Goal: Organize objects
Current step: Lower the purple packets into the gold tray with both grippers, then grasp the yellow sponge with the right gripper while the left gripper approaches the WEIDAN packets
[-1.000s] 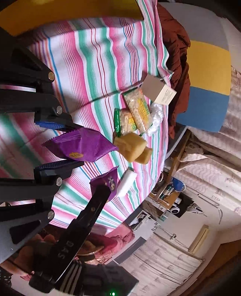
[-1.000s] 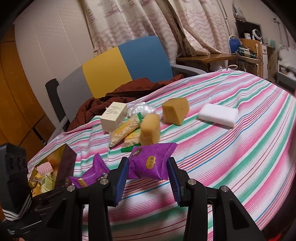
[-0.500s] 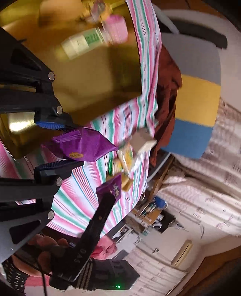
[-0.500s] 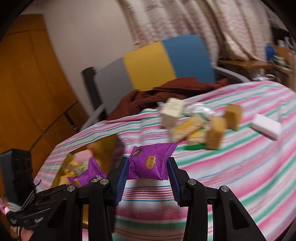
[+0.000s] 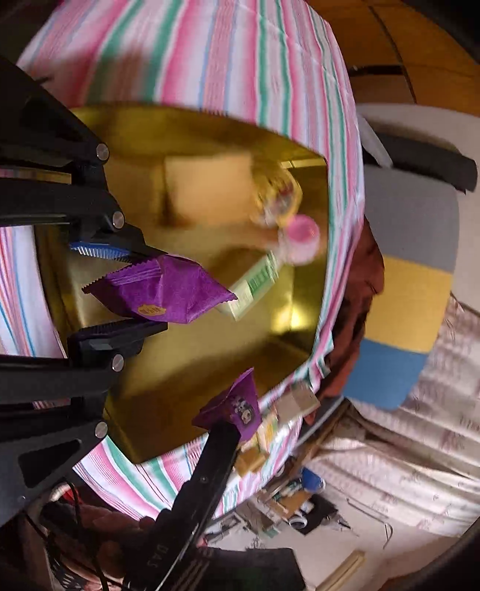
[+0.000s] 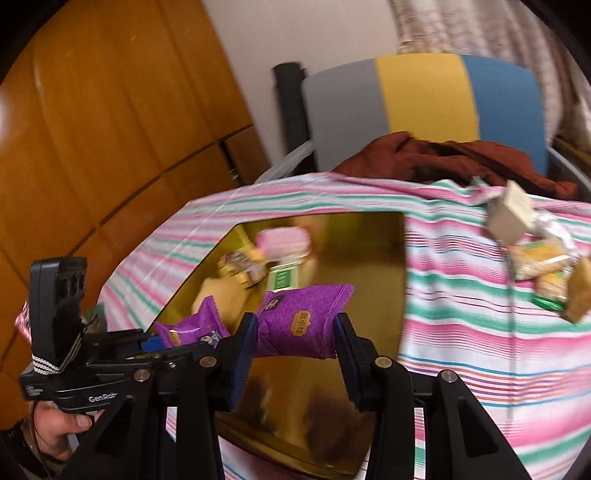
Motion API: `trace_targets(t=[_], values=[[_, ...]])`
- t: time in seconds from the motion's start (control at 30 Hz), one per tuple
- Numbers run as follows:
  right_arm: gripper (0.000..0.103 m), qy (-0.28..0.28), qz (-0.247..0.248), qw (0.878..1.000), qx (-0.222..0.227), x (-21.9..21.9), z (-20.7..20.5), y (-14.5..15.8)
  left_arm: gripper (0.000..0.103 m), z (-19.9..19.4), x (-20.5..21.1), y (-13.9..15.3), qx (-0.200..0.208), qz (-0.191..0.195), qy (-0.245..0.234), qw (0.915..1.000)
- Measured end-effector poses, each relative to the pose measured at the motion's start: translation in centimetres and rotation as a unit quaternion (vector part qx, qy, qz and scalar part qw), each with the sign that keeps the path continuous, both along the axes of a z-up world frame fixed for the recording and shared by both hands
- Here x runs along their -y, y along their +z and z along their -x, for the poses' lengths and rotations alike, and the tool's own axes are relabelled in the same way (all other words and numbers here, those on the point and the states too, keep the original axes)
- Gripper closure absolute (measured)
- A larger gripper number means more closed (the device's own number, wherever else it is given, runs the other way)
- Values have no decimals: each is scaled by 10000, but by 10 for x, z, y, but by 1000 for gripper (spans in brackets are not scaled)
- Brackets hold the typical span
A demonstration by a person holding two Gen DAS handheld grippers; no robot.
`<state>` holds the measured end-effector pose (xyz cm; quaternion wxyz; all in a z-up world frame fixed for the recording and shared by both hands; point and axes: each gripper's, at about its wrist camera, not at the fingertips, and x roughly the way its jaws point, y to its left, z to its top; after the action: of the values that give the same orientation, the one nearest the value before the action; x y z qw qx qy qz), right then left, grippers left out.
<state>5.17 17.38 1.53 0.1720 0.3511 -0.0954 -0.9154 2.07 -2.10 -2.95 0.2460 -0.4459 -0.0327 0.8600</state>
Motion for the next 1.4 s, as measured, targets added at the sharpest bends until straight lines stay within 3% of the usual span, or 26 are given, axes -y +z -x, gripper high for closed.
trace_targets(t=[0.23, 0.3, 0.43, 0.5, 0.6, 0.8, 1.0, 1.4], values=[[60, 569, -62, 9979, 300, 43, 8, -16, 74, -3, 22, -14, 155, 297, 312, 9990], [54, 669, -47, 9970, 398, 53, 9, -21, 74, -3, 25, -12, 116, 413, 406, 9983], [51, 817, 63, 9953, 525, 65, 8, -25, 62, 0, 33, -12, 181, 506, 732, 9959], [45, 856, 87, 9950, 512, 67, 6, -25, 59, -1, 40, -8, 126, 400, 878, 9953], [42, 783, 96, 9957, 494, 64, 2, -25, 54, -7, 46, 2, -86, 287, 1084, 9937], [37, 559, 259, 9970, 476, 52, -1, -24, 54, -11, 51, 21, -425, -3, 1350, 9899], [37, 370, 239, 9985, 316, 40, -4, -19, 54, -10, 40, 27, -430, -254, 1216, 9913], [35, -310, 421, 9985, 190, -11, -7, -12, 54, -7, -16, 31, -382, -246, 518, 9976]])
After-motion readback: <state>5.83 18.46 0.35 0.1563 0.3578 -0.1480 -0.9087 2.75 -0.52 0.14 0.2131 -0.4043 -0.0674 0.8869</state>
